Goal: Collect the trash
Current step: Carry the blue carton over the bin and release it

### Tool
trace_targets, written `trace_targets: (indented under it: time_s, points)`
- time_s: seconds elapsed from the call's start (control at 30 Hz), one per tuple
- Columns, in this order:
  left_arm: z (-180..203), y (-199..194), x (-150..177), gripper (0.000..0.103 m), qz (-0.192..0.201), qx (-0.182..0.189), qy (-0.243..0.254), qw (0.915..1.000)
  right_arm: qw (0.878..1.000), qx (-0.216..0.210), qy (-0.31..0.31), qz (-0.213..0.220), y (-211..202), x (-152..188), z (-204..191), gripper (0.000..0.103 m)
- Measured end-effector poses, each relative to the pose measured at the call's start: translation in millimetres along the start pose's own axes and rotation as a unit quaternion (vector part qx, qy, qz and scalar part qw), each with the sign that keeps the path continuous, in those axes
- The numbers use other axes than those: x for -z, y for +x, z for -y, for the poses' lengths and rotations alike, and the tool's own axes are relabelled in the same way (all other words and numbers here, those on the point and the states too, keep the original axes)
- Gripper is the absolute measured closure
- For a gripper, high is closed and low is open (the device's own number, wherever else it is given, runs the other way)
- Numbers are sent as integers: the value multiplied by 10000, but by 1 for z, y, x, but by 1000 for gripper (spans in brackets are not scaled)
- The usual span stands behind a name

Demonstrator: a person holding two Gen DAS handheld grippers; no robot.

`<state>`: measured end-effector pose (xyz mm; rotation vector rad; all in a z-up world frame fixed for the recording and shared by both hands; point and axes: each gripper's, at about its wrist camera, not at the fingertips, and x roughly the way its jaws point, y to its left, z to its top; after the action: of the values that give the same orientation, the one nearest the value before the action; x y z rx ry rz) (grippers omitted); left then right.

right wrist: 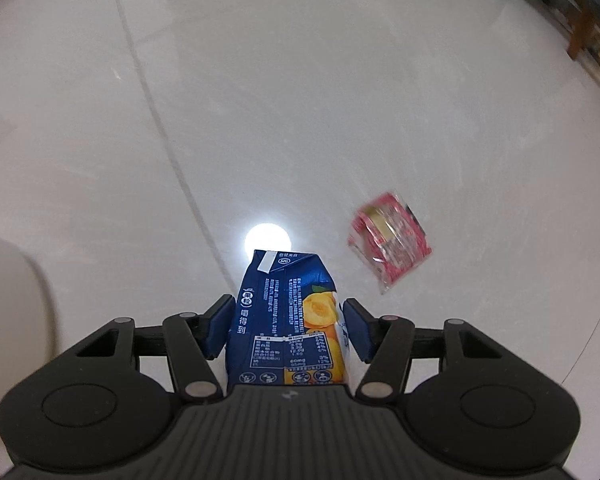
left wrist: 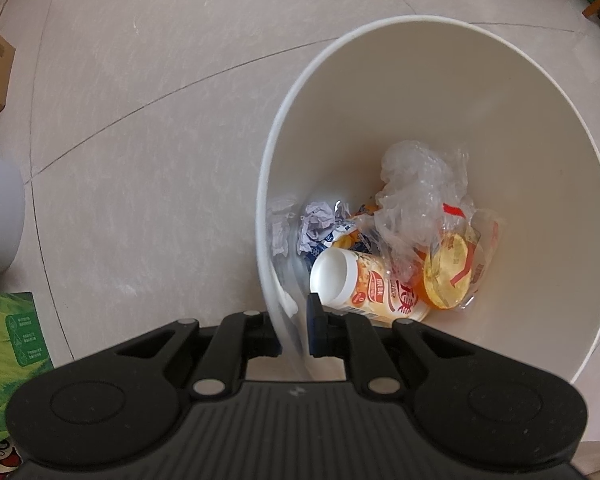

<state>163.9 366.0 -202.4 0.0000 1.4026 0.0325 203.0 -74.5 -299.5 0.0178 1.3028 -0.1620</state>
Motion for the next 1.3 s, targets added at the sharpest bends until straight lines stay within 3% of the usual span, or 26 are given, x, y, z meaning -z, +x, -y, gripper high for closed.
trace_targets:
  time_s: [0.33, 0.6, 1.07, 1.17, 1.3]
  points:
    - [-4, 0, 0, 94, -19, 75, -124, 9999, 9946, -700, -525, 560, -138, -13, -46, 39]
    - [1, -1, 1, 94, 13, -22, -62, 10000, 9783, -1281, -1372, 880, -206, -22, -126, 39]
    - [-1, -2, 2, 94, 34, 0, -79, 10000, 9465, -1996, -2375, 887, -213, -26, -272, 38]
    - [-1, -3, 2, 94, 39, 8, -49, 10000, 9478, -2061, -2292, 815, -202, -31, -280, 10]
    - [-2, -3, 1, 94, 27, 27, -56, 10000, 9478, -2008, -2309, 898, -201, -26, -275, 9]
